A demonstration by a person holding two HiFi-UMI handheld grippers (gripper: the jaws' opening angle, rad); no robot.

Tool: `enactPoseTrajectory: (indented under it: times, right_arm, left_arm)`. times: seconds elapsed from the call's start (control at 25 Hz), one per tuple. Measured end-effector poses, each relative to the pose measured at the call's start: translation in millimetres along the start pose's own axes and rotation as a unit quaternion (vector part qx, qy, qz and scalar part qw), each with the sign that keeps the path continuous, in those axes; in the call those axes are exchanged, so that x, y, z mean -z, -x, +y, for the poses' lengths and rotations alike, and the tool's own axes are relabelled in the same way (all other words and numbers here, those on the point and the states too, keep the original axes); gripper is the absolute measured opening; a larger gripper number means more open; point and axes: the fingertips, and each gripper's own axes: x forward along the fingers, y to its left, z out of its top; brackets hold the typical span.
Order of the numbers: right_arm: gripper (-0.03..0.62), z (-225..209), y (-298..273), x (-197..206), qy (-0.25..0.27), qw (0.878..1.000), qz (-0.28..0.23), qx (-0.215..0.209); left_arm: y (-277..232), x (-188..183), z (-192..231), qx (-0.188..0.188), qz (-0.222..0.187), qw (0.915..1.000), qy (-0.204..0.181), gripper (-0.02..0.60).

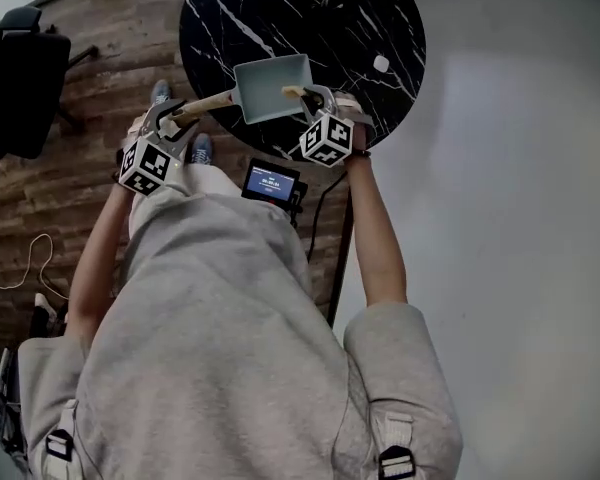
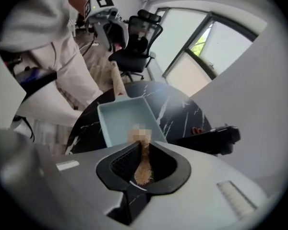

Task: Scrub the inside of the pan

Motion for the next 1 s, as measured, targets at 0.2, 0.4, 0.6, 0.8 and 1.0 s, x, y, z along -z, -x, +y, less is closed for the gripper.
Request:
enactPoseTrajectory:
  times: [0.2,0.4,0.6,0.8,1.0]
  right_arm:
    - [0.06,31,-53,37,0.077,0.989,0.095,-0.088]
    - [0.057,40,-78,48,0.094,0.976,0.142,-0.135]
    - [0.057,47,-93,46,0.126,0.966,0.151,-0.165]
    - [0.055,56,-97,41,0.143,0.967,0.134,-0.165]
    - [0.051,67,-95,34,0.139,0.968,0.121,-0.168]
  left_arm:
    - [-22,33,-7,0.012,0.043,0.9989,-0.011,0.187]
    - [-50,55,-4,0.031,0.084,0.9951,-0.043,0.204]
    - [-72,64,-3,0.058,0.103,0.9911,-0.062,0.207]
    - [-81,72,0,0.063,0.117,0.9894,-0.059,0.202]
    - [-88,80,-1,0.053,0.133,0.9879,-0.058,0.155]
